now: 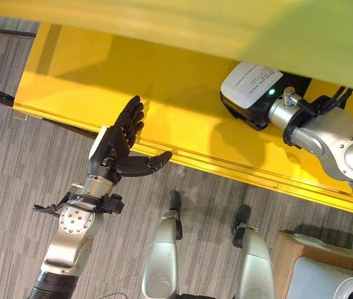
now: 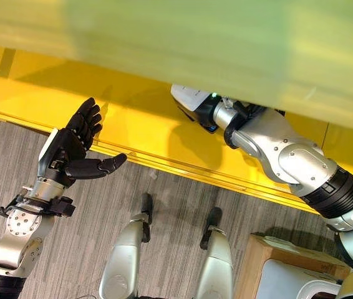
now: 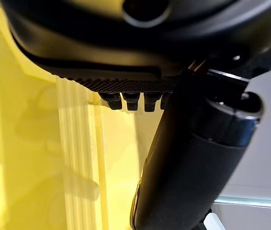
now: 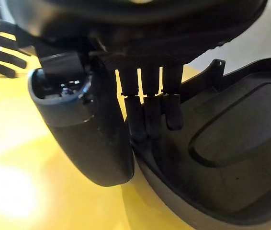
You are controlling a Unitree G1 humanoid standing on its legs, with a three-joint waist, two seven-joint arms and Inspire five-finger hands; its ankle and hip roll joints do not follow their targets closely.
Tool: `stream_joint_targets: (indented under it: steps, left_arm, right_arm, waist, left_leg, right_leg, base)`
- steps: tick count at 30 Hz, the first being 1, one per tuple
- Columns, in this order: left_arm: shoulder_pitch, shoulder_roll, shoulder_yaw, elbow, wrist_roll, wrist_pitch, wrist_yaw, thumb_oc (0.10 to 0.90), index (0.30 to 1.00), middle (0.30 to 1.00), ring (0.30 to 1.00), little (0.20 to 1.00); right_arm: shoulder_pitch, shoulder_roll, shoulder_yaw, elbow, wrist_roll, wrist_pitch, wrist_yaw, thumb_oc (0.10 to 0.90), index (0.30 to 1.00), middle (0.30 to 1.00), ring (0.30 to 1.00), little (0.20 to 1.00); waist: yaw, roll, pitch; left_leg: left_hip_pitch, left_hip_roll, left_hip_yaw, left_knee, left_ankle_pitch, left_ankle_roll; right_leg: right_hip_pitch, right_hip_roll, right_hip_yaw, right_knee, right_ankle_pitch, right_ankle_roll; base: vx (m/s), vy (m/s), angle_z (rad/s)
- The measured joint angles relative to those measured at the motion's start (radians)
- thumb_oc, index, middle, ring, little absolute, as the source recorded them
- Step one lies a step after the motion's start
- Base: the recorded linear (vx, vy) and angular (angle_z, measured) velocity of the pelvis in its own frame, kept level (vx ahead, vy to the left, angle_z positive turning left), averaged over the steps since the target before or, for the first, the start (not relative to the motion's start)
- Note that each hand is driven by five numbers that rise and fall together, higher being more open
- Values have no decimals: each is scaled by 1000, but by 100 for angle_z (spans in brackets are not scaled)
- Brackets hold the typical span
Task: Move parts from the plastic box to the shelf.
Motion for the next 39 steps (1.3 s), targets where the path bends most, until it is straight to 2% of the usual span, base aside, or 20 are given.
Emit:
stream_joint_targets:
  steps: [3,5,7,10,27,39]
  left_arm:
    - [2,1,3,0,0,0,0,900,1000,1000,1000,1000]
    - [3,1,3,-1,0,1,0,900,1000,1000,1000,1000]
    - [12,1,15,0,0,3,2,900,1000,1000,1000,1000]
    - [13,1,19,4,0,3,2,900,1000,1000,1000,1000]
    - [14,1,22,-9,0,3,4,900,1000,1000,1000,1000]
    - [13,1,21,-9,0,3,4,900,1000,1000,1000,1000]
  right_arm:
    - [4,0,-18,3,55,77,18,400,300,300,300,300]
    - [47,6,-96,-2,136,151,31,400,300,300,300,300]
    - [72,26,-151,16,155,189,33,400,300,300,300,300]
    - [72,90,-207,67,159,192,25,400,300,300,300,300]
    - [52,82,-191,26,136,148,95,400,300,300,300,300]
    - [51,88,-184,21,147,172,109,400,300,300,300,300]
  waist:
    - [-3,0,0]
    - [-3,0,0]
    - [-17,0,0]
    - [-22,3,-2]
    - [-21,9,-2]
    - [-21,9,-2]
  left_leg:
    - [0,0,1,0,0,0]
    - [0,-1,4,1,0,1]
    - [0,-1,6,3,-1,1]
    - [-3,-2,10,1,1,1]
    - [-14,-3,12,-2,4,2]
    - [-14,-3,12,-1,5,2]
  right_leg:
    - [-1,0,1,0,0,0]
    - [-3,-2,3,5,-1,0]
    - [-5,-3,4,8,-1,0]
    - [-15,-5,11,10,0,-1]
    - [-28,-5,10,12,1,-1]
    - [-28,-5,10,12,1,-1]
  base:
    - [0,0,0]
    - [0,0,0]
    - [-18,13,-1]
    - [-27,21,-5]
    - [0,0,0]
    - [0,0,0]
